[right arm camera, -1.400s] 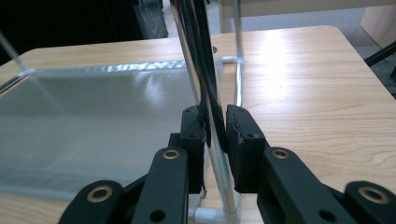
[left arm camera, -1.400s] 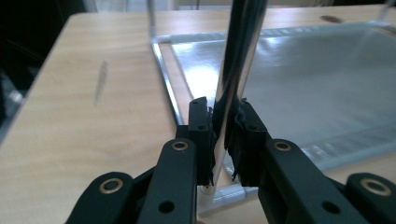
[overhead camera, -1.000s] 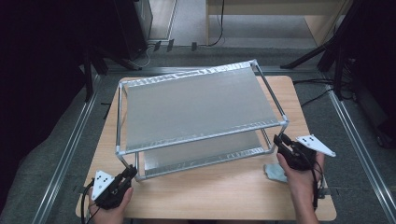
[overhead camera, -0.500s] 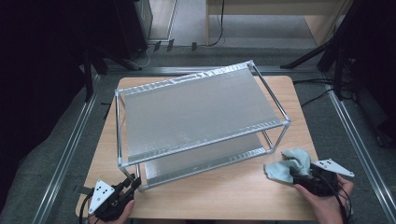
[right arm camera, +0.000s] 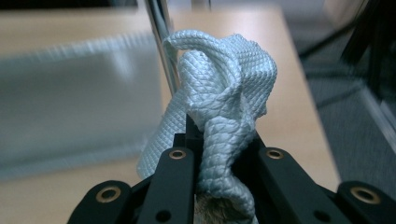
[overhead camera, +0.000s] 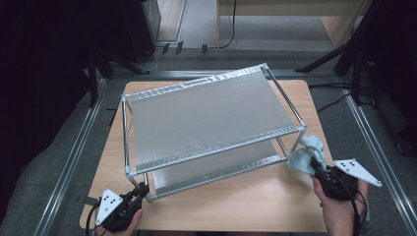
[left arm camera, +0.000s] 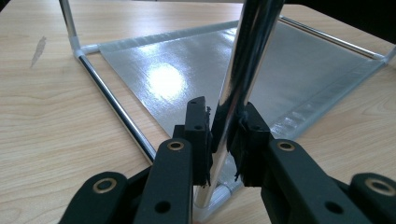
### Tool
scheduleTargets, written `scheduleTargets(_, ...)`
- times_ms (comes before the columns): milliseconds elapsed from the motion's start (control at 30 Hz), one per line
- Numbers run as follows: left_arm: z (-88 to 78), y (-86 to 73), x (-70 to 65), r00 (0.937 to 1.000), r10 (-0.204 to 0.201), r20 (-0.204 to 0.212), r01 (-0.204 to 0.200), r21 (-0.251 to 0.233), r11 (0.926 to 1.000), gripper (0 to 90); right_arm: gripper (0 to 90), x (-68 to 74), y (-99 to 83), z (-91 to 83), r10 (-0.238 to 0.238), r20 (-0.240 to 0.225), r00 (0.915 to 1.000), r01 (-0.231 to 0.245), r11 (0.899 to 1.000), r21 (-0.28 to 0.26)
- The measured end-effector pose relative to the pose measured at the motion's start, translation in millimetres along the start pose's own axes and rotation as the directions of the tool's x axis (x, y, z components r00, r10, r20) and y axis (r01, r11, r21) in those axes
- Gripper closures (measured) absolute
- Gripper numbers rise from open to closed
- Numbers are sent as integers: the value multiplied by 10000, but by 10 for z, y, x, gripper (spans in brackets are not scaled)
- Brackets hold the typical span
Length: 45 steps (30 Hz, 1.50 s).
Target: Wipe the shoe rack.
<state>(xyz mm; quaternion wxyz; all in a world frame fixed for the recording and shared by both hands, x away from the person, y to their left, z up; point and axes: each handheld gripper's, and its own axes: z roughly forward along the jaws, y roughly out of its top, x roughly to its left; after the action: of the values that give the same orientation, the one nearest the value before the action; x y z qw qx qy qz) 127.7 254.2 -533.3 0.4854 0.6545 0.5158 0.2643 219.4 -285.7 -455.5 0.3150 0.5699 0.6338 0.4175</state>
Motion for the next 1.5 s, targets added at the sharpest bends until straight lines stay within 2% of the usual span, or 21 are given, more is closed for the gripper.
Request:
scheduleTargets(33, -1, 3, 1, 10000, 48, -4, -48, 29, 10000, 780, 809, 88, 169, -104, 118, -42, 9999, -121, 9968, -789)
scheduleTargets(67, -1, 3, 1, 10000, 48, -4, -48, 29, 10000, 781, 809, 139, 263, -146, 144, -43, 9999, -148, 9928, -1186)
scheduleTargets(100, -1, 4, -2, 10000, 73, -27, -73, 38, 10000, 781, 809, 139, 263, -146, 144, -43, 9999, -148, 9928, -1186)
scheduleTargets(167, 0, 3, -1, 10000, 88, -17, -88, 38, 10000, 783, 809, 252, 453, -180, -22, -168, 9999, -8, 9849, -1730)
scheduleTargets(233, -2, -1, 1, 9999, 145, -4, -145, 23, 9999, 784, 810, 430, 707, -142, -406, -295, 9987, 326, 9713, -2358)
scheduleTargets(333, -10, -17, 14, 9999, 58, 110, -57, -69, 10000, 784, 812, 536, 815, -52, -751, 26, 9972, 729, 9580, -2772)
scheduleTargets(367, -13, -17, 20, 9999, 33, 147, -32, -57, 10000, 783, 812, 580, 847, 24, -915, 152, 9957, 922, 9575, -2735)
scheduleTargets(400, -12, -16, 21, 9999, 62, 154, -61, -53, 10000, 785, 811, 653, 857, 222, -1181, 80, 9930, 1172, 9716, -2055)
scheduleTargets(500, -9, -13, 20, 9998, 49, 176, -48, -39, 10000, 786, 809, 707, 812, 330, -1137, 44, 9935, 1129, 9799, -1643)
scheduleTargets(667, 4, -12, 17, 9995, -101, 287, 102, -24, 9999, 785, 809, 868, 756, 388, -809, -433, 9958, 724, 9825, -1716)
scheduleTargets(800, 23, -14, -68, 9986, -25, 520, 25, 4, 10000, 785, 807, 1082, 744, 413, -1210, -1009, 9875, 1034, 9809, -1645)
scheduleTargets(833, 31, -14, -98, 9983, 54, 589, -56, 27, 10000, 786, 805, 1214, 724, 416, -1440, -1228, 9819, 1227, 9784, -1663)
scheduleTargets(933, 62, -14, -170, 9973, 241, 694, -243, 25, 9997, 787, 805, 1352, 694, 412, -1423, -1609, 9767, 1151, 9791, -1674)
scheduleTargets(1033, 91, -12, -202, 9966, 174, 810, -174, -2, 9998, 786, 805, 1588, 652, 396, -1759, -2080, 9622, 1420, 9755, -1683)
scheduleTargets(1133, 99, -8, -225, 9950, 218, 978, -225, 61, 9997, 785, 805, 1822, 603, 381, -1972, -2723, 9418, 1550, 9733, -1691)
scheduleTargets(1167, 98, -9, -231, 9946, 247, 1012, -256, 82, 9996, 784, 805, 1971, 566, 362, -2059, -3001, 9314, 1599, 9722, -1710)
scheduleTargets(1200, 96, -10, -239, 9944, 256, 1022, -267, 98, 9996, 784, 805, 1971, 566, 362, -2059, -3001, 9314, 1599, 9722, -1710)
scheduleTargets(1267, 98, -10, -246, 9940, 223, 1072, -234, 94, 9997, 783, 806, 2167, 526, 332, -2104, -3484, 9134, 1602, 9728, -1676)
scheduleTargets(1300, 98, -11, -249, 9941, 210, 1064, -220, 90, 9997, 783, 806, 2167, 526, 332, -2104, -3484, 9134, 1602, 9728, -1676)
scheduleTargets(1400, 94, -7, -275, 9946, 462, 931, -474, 105, 9988, 788, 806, 2364, 490, 299, -2175, -4028, 8891, 1647, 9730, -1618)
scheduleTargets(1500, 99, -5, -266, 9933, 289, 1123, -307, 149, 9994, 783, 806, 2531, 464, 268, -2348, -4286, 8724, 1823, 9701, -1603)
